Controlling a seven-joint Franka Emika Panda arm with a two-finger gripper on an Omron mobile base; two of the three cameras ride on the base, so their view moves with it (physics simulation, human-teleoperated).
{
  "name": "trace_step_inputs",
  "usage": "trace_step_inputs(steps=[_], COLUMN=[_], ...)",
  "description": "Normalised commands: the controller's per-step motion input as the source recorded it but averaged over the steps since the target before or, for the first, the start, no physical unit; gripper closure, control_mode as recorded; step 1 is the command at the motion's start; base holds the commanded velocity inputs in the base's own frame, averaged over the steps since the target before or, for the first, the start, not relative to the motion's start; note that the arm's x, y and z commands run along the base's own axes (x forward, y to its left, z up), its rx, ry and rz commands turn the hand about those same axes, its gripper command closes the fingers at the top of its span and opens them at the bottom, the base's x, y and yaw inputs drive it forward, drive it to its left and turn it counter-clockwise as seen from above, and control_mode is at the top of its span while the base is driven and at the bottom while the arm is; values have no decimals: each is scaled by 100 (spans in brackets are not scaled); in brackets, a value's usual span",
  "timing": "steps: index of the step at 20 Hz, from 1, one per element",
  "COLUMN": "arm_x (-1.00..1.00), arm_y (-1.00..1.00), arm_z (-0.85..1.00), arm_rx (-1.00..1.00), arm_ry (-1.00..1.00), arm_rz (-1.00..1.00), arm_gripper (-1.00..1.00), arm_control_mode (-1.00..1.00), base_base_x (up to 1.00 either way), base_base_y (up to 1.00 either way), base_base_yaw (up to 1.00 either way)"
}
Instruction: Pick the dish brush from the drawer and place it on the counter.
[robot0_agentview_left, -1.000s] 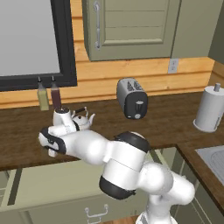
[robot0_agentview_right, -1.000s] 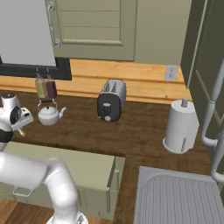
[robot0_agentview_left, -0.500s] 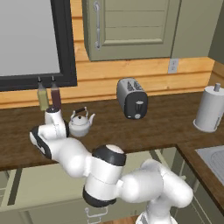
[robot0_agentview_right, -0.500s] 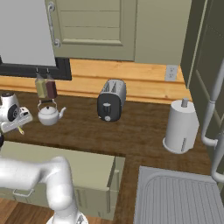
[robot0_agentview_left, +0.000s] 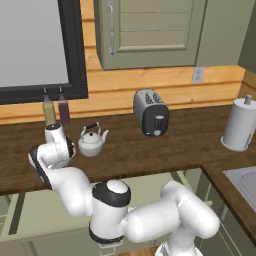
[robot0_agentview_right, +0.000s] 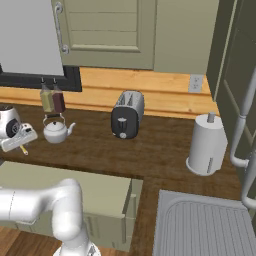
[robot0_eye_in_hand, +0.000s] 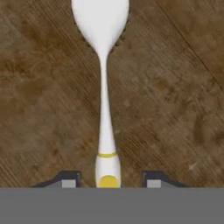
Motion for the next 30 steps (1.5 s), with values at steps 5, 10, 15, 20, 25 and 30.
trace_step_inputs(steps=[5, 10, 15, 20, 25, 30], arm_x=[-40, -80, -86, -57, -46, -34], arm_y=[0, -4, -25, -57, -78, -87], arm_z=[47, 100, 100, 100, 91, 67], arm_rx=[0, 0, 0, 3, 7, 12], arm_ry=[-18, -29, -14, -12, -12, -5], arm_rz=[0, -3, -8, -9, -9, -15], arm_gripper=[-100, -100, -100, -100, -100, -100], arm_control_mode=[-100, -100, -100, -100, -100, -100], base_base_x=[0, 0, 0, 0, 0, 0], base_base_y=[0, 0, 0, 0, 0, 0], base_base_yaw=[0, 0, 0, 0, 0, 0])
